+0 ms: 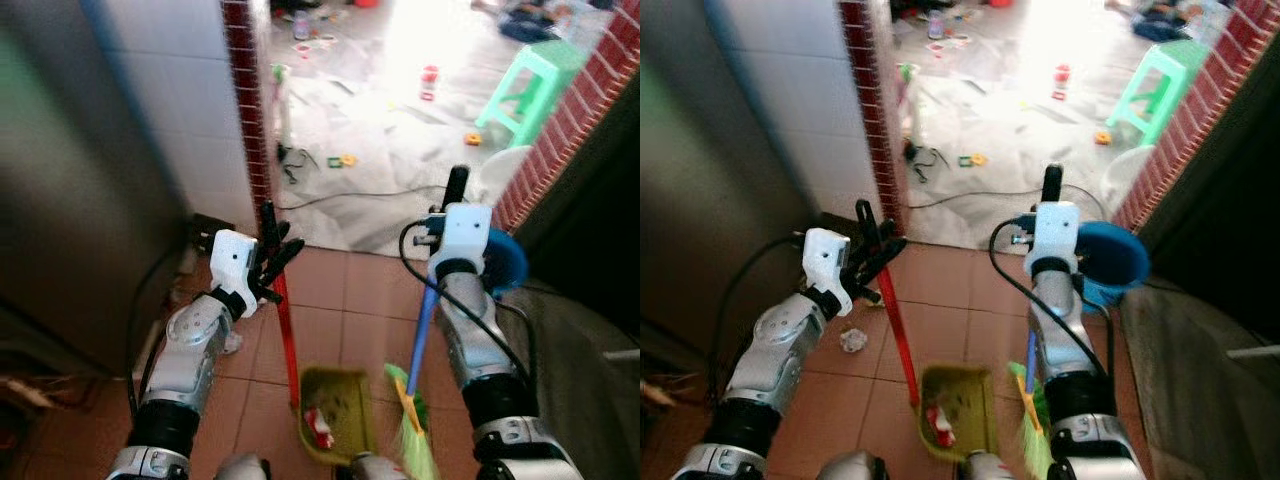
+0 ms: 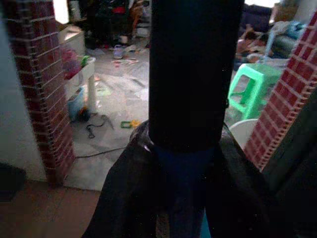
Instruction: Sweep floor
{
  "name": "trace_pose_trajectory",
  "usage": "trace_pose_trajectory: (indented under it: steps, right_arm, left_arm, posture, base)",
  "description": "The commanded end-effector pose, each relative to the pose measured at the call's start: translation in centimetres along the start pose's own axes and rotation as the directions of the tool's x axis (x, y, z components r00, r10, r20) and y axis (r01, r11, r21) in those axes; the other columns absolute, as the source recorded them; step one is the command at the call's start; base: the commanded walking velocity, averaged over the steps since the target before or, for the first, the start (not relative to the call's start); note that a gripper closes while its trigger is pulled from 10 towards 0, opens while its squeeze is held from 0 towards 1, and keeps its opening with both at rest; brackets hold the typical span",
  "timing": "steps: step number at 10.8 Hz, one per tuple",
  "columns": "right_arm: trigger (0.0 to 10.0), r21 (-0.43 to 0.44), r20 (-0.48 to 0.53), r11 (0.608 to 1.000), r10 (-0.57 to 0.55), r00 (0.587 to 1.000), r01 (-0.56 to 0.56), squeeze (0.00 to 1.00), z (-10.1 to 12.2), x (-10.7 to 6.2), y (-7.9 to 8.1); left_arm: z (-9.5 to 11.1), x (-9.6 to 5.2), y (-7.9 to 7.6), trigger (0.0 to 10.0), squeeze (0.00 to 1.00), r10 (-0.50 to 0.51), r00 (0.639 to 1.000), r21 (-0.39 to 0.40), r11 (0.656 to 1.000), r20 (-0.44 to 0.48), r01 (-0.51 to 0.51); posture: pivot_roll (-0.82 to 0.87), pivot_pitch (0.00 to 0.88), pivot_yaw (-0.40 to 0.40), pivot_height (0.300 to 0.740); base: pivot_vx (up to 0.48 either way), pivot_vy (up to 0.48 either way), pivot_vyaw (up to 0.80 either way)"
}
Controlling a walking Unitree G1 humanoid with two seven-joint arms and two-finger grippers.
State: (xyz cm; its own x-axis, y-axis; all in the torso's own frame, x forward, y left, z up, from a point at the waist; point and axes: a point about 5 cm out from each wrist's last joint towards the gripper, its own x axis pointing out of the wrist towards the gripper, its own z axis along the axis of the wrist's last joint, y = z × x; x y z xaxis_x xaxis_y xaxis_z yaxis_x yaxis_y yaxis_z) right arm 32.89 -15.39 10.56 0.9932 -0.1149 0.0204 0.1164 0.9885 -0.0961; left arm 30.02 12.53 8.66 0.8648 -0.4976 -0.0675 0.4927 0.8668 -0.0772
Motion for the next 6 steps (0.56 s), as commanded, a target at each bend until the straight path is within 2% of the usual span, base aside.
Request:
trace_pose_trajectory:
  steps: [1,5,6]
  right_arm:
    - [10.0,0.02,0.015,1.0,-0.007,1.0,0.007,0.0,0.44,0.28,-0.09]
    - [10.0,0.009,0.019,1.0,0.002,1.0,-0.002,0.0,0.3,0.13,-0.18]
    - [10.0,0.01,0.016,1.0,0.007,1.0,-0.007,0.0,0.22,0.02,-0.14]
  left_arm:
    - [1.74,0.38,-0.22,10.0,0.0,-0.02,0.997,0.01,1.0,0.068,0.019]
    - [1.72,0.63,-0.72,10.0,0.0,-0.027,0.997,0.001,1.0,0.065,0.027]
    - [1.66,0.68,-0.99,10.0,0.0,-0.029,0.997,-0.004,1.0,0.065,0.029]
  posture:
    - [-0.02,0.009,0.022,0.74]
    - [-0.03,0.013,0.019,0.74]
    - [-0.03,0.015,0.018,0.74]
  base:
    - [0.0,-0.319,-0.8]
    - [0.0,-0.318,-0.8]
    - [0.0,-0.296,-0.47]
